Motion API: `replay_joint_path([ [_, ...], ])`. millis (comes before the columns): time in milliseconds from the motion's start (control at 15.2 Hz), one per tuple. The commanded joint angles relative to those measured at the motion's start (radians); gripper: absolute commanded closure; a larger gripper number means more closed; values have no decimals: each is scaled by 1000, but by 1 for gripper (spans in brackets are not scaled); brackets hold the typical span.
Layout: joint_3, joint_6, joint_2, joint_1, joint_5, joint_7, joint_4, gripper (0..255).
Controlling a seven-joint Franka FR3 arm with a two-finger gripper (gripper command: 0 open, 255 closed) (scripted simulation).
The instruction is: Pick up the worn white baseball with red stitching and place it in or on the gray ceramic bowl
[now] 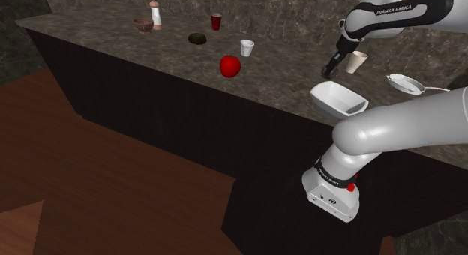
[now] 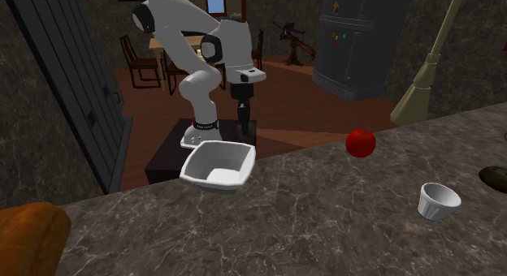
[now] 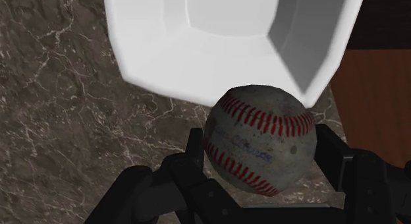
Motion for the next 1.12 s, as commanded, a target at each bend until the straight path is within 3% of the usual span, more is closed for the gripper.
replay_joint_path([
  [0, -33, -11, -31, -31, -23, -48, -9, 255],
  [330, -125, -45, -90, -104, -77, -177, -6, 255],
  [1056, -200, 128, -16, -104, -124, -168, -103, 255],
])
